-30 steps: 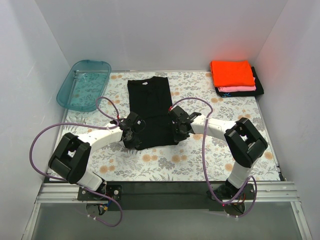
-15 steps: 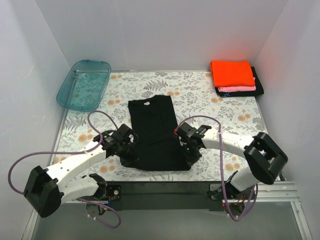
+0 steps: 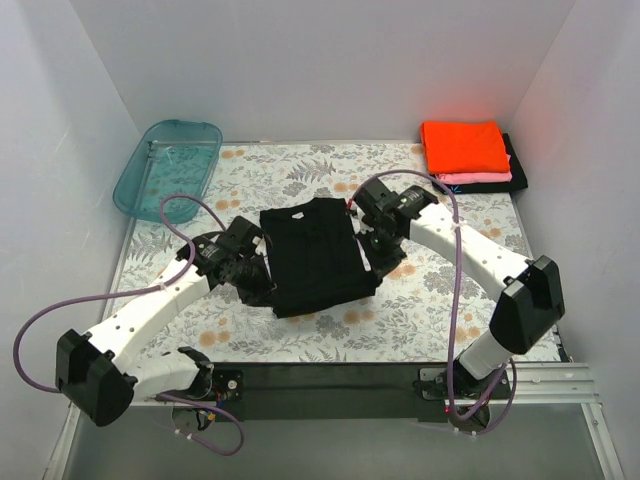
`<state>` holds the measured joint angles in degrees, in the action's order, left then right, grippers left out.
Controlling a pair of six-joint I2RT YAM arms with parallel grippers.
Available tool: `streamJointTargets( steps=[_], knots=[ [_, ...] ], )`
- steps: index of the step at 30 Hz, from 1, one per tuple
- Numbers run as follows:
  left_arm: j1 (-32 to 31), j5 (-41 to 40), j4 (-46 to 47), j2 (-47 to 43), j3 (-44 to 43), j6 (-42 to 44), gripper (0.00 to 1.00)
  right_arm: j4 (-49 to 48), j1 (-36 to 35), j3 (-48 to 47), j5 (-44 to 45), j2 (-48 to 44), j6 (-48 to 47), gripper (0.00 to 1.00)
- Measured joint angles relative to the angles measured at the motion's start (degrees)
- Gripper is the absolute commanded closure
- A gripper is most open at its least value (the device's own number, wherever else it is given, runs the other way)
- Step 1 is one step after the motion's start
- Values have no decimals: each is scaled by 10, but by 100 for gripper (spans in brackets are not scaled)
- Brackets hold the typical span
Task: Fold and stack the t-shirts
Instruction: Fold the tshirt
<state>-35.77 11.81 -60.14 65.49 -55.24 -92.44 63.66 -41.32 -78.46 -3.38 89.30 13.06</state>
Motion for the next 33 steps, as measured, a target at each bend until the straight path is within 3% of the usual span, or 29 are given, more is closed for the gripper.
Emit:
streamJointTargets(
  steps=[8,20,33],
  knots=[
    [99,-22,45,52,-50,45,100,28,19,-140,15,98,-36,99],
    [154,-35,115,133,-116,95,100,37,63,-365,23,225,-76,99],
    [183,-73,249,195,-111,119,100,-87,86,-378,47,285,-98,99]
  ],
)
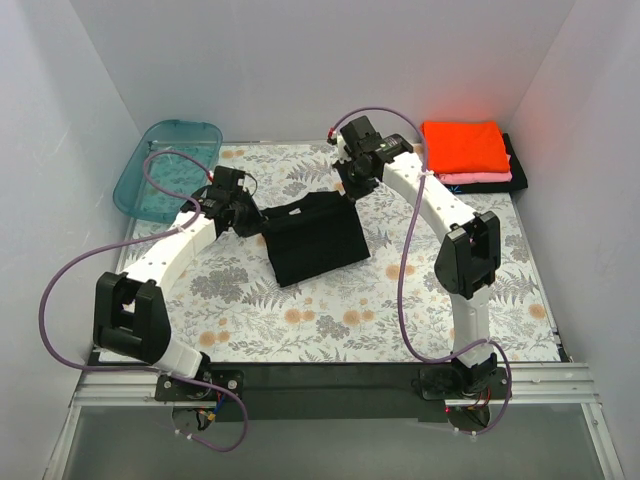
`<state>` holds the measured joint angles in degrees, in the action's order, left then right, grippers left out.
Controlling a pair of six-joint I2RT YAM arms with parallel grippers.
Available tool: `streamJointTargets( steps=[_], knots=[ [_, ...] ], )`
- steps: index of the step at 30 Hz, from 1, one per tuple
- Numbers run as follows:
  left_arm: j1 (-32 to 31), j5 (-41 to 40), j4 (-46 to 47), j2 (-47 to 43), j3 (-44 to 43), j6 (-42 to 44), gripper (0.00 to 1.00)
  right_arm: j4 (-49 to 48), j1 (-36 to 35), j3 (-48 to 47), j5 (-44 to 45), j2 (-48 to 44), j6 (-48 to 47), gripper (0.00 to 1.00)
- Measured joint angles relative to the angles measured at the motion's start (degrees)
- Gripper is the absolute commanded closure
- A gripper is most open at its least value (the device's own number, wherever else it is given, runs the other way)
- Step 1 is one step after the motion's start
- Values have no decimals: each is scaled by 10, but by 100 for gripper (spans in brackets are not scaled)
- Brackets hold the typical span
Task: Fold and stack the t-shirts
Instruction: Fold the tshirt
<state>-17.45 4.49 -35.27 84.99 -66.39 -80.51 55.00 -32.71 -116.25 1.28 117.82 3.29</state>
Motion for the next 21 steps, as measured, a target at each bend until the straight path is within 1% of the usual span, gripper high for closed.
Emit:
streamJointTargets(
  steps=[5,12,21],
  knots=[
    [7,-10,48,28,12,6,100,-66,6,18,3,3,-7,99],
    [14,-18,110,81,26,8,100,-153,16,75,-1,22,-13,99],
    [16,-35,178,95,70,8,100,-255,20,147,-9,28,-21,99]
  ],
)
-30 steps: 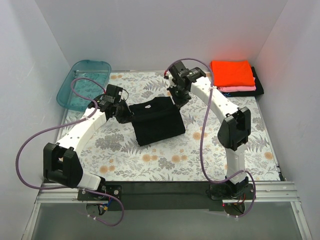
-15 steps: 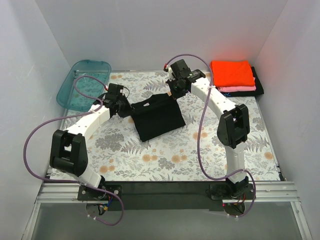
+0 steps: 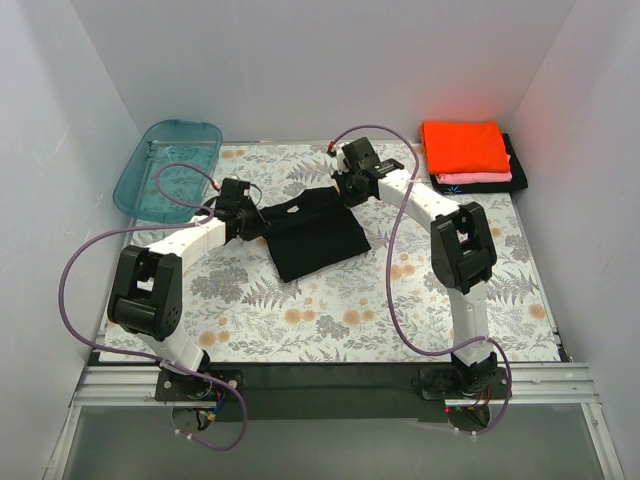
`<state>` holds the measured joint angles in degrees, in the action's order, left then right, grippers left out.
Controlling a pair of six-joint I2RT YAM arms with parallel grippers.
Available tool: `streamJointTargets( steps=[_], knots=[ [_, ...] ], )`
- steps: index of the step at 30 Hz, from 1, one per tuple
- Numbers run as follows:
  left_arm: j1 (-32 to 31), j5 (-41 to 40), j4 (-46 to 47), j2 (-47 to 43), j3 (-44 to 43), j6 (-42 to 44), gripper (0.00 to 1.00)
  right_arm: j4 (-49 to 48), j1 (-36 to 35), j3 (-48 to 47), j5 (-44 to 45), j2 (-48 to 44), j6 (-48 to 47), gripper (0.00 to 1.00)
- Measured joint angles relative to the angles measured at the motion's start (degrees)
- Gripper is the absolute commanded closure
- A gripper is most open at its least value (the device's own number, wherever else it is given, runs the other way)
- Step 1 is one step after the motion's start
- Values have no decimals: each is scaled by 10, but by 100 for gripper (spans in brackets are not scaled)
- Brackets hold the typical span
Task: Fold and stack the t-shirts
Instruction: Fold the tshirt
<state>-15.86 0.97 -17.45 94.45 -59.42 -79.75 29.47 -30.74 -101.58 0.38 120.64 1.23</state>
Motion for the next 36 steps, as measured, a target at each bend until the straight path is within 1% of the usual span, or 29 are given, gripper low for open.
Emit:
streamJointTargets(
  steps=[8,15,19,22,25,28,30,33,36],
  knots=[
    [0,-8,45,22,16,-2,100,-74,7,62,-16,5,1,99],
    [0,-10,76,38,29,-3,100,-119,9,110,-28,6,6,99],
    [2,7,87,51,48,-21,100,-138,12,130,-47,6,20,99],
    [4,27,103,43,71,-37,100,-163,14,163,-65,-4,40,99],
    [-1,44,105,14,107,-46,100,-169,18,219,-94,-41,64,99],
    [-28,51,80,-41,155,-52,100,-139,17,276,-123,-86,79,99],
    [-58,56,47,-85,185,-59,100,-123,14,317,-132,-120,82,99],
    [-116,59,-26,-169,223,-74,100,-70,1,384,-139,-189,83,99],
    [-133,54,-89,-251,233,-89,100,-10,-9,410,-142,-244,86,99]
  ],
)
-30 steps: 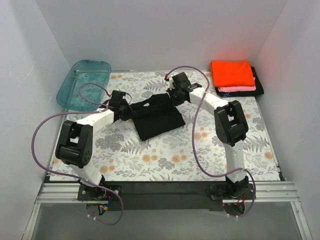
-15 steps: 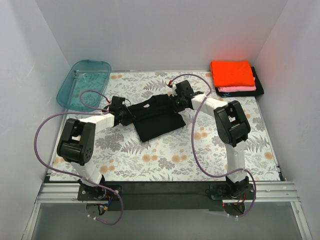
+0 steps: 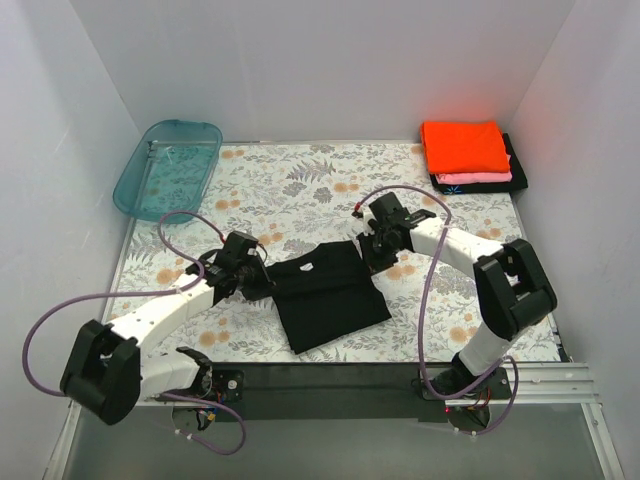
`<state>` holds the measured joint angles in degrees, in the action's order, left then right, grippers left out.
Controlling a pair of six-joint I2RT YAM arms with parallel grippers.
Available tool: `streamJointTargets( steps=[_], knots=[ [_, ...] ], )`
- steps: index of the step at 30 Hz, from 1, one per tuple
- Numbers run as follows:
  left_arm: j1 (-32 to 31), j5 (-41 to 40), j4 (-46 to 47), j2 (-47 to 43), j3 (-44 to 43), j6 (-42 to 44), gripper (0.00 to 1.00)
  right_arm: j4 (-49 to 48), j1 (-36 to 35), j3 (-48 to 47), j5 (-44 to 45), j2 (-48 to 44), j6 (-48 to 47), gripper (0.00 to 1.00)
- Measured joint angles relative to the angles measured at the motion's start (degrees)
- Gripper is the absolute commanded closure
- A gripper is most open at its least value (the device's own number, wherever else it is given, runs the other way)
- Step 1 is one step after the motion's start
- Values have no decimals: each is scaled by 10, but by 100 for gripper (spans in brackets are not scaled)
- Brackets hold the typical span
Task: Fold and stack the t-shirts
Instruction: Fold the tshirt
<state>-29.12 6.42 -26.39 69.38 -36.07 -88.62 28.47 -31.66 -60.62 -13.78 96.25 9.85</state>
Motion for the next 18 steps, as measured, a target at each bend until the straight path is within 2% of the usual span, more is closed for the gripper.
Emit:
streamJointTargets(
  steps=[4,9,18],
  knots=[
    [2,-14,-36,-49,-14,-10,100,29,-2,-21,-2,-40,0,99],
    [2,-21,-58,-43,-33,-19,100,50,-2,-79,-2,-47,-4,99],
    [4,-66,-49,-46,-34,-50,100,62,-2,-128,-12,-21,-6,99]
  ],
)
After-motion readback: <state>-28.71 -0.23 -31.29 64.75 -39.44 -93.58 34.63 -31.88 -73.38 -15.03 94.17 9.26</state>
